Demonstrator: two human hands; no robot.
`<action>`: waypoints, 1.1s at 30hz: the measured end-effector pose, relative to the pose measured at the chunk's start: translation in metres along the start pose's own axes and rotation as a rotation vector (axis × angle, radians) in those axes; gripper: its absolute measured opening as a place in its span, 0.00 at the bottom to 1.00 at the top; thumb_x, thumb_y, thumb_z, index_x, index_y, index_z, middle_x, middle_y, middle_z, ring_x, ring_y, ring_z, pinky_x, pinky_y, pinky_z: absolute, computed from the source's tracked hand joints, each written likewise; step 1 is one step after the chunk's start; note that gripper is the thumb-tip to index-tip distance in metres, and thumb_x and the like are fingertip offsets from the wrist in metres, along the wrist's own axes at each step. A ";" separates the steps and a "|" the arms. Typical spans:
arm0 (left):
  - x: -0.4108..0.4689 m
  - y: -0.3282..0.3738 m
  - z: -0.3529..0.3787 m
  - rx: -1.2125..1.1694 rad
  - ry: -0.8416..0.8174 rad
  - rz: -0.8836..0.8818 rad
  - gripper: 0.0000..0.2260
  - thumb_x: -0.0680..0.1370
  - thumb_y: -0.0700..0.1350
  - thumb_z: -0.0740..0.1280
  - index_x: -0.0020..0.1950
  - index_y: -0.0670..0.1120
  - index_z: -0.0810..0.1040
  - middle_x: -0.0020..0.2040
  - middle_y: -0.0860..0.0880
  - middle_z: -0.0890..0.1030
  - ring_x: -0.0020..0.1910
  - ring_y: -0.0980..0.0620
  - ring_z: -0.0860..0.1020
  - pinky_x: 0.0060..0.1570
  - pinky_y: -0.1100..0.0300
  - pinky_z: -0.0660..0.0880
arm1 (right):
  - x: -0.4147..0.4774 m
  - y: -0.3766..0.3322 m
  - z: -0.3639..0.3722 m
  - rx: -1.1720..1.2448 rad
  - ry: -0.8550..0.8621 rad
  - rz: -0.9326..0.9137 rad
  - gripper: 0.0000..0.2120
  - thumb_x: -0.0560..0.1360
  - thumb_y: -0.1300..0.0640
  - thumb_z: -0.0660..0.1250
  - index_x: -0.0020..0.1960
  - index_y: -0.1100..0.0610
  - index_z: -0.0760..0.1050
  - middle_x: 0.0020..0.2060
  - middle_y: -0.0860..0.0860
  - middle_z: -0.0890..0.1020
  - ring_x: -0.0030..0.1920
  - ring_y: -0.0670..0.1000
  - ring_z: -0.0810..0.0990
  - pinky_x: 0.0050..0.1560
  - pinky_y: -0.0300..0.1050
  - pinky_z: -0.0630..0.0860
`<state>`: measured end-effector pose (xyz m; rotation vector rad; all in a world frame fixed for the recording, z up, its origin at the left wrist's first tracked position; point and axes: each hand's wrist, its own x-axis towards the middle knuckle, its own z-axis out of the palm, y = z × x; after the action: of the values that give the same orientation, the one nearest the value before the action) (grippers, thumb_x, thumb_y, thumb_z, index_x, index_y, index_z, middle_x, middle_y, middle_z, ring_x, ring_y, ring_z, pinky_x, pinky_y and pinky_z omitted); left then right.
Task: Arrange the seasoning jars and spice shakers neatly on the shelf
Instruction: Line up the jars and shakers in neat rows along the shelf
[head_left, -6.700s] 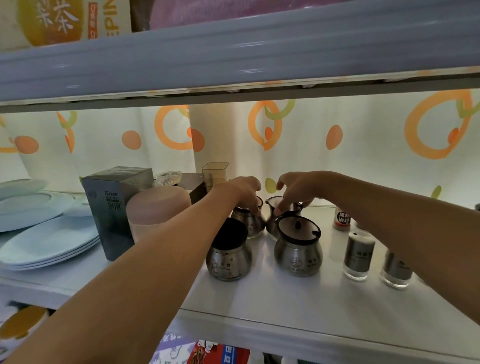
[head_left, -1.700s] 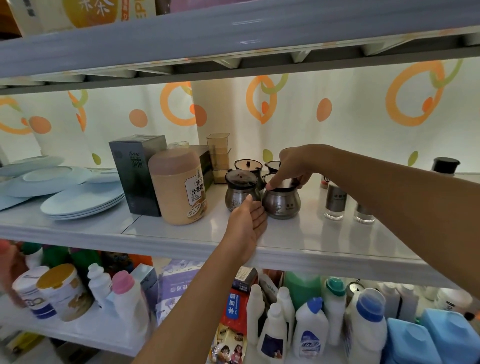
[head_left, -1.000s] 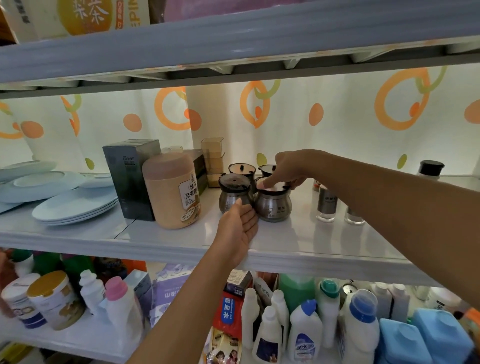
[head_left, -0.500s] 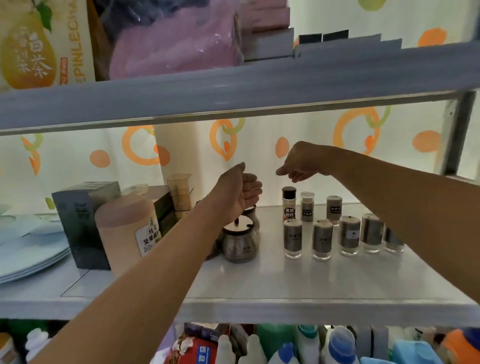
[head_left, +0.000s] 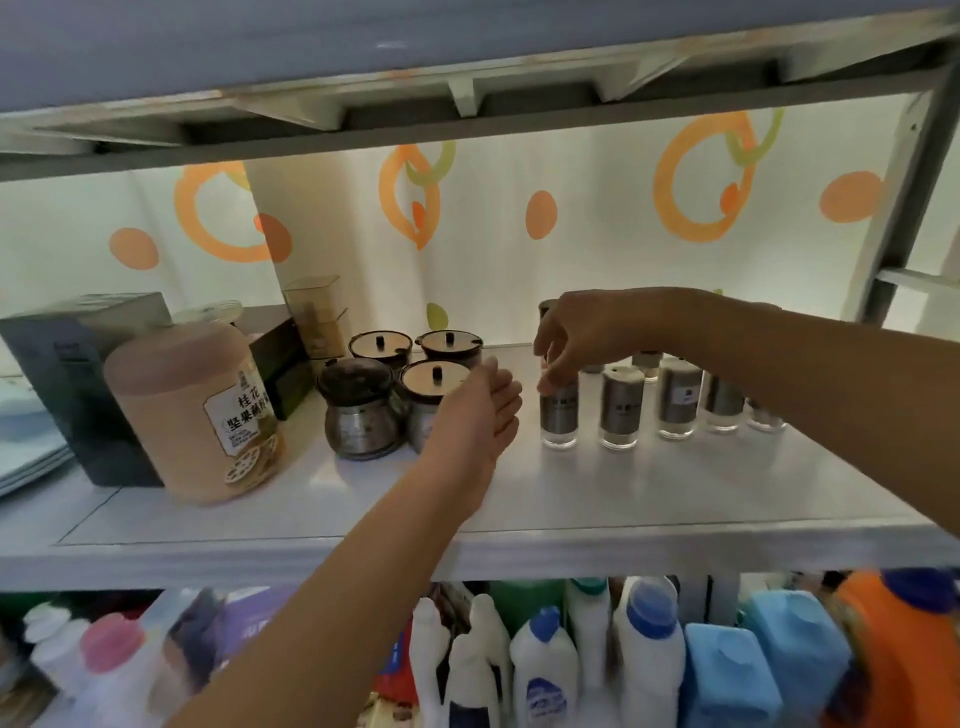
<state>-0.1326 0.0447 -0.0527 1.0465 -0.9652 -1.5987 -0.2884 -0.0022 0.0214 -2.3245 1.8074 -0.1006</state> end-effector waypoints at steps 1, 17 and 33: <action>-0.001 -0.004 0.001 -0.006 0.004 -0.001 0.21 0.83 0.51 0.56 0.69 0.39 0.72 0.66 0.42 0.76 0.67 0.47 0.74 0.66 0.55 0.69 | -0.001 -0.001 0.001 -0.009 -0.011 0.008 0.30 0.65 0.41 0.78 0.62 0.53 0.78 0.50 0.48 0.83 0.51 0.50 0.81 0.53 0.48 0.79; 0.003 -0.036 -0.003 -0.119 -0.069 -0.033 0.23 0.84 0.50 0.52 0.73 0.37 0.66 0.71 0.40 0.71 0.72 0.45 0.68 0.73 0.51 0.62 | 0.006 -0.001 0.020 -0.114 -0.086 0.079 0.19 0.68 0.52 0.76 0.56 0.58 0.79 0.45 0.54 0.84 0.42 0.52 0.80 0.37 0.42 0.72; 0.012 -0.044 -0.019 -0.148 -0.133 0.010 0.17 0.78 0.28 0.55 0.61 0.42 0.75 0.59 0.42 0.79 0.56 0.48 0.77 0.60 0.57 0.74 | 0.050 -0.010 0.027 -0.048 -0.053 0.060 0.16 0.68 0.54 0.77 0.52 0.62 0.81 0.43 0.56 0.85 0.36 0.51 0.78 0.34 0.39 0.72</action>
<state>-0.1296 0.0415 -0.1022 0.8412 -0.9222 -1.7209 -0.2614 -0.0447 -0.0061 -2.2795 1.8714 0.0133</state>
